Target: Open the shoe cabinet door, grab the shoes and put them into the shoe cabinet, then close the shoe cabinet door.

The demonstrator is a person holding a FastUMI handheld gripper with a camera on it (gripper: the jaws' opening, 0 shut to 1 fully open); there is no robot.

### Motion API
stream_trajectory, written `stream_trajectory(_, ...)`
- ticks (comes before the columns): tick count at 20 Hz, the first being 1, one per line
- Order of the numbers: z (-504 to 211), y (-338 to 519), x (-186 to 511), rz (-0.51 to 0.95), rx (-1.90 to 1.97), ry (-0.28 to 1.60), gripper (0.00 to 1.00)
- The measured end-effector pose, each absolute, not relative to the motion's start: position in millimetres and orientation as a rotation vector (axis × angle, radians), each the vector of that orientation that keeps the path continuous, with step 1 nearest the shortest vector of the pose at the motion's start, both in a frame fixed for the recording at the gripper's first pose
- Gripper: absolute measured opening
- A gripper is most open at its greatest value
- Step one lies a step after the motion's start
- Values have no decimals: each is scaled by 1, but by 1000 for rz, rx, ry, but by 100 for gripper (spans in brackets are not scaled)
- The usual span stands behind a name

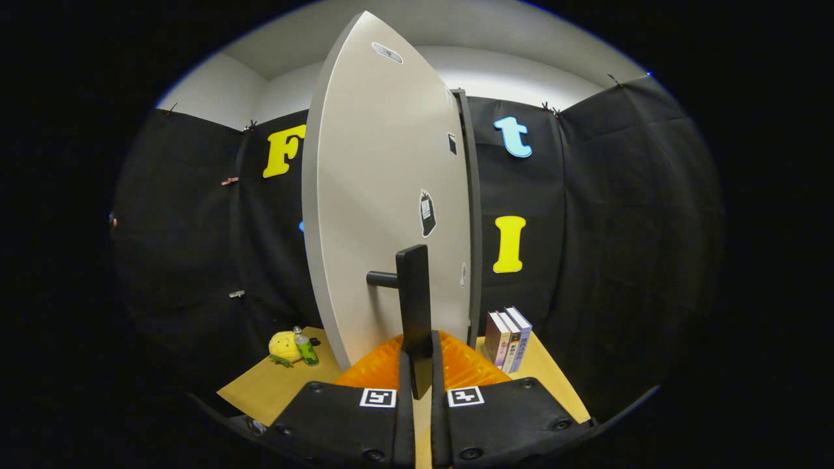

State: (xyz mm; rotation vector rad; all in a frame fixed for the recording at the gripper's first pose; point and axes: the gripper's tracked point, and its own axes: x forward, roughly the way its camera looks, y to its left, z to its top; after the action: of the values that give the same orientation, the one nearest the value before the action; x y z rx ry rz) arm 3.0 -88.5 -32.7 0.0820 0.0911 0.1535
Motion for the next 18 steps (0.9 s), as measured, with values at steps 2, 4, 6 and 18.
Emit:
stream_trajectory(2, -33, -104, 1, 141, 100, 91, 14)
stream_trajectory(4, -32, -117, -2, 131, 121, 85, 13)
stream_trajectory(6, -31, -128, -4, 128, 113, 81, 13)
stream_trajectory(18, -24, -179, -8, 43, 168, 47, 10)
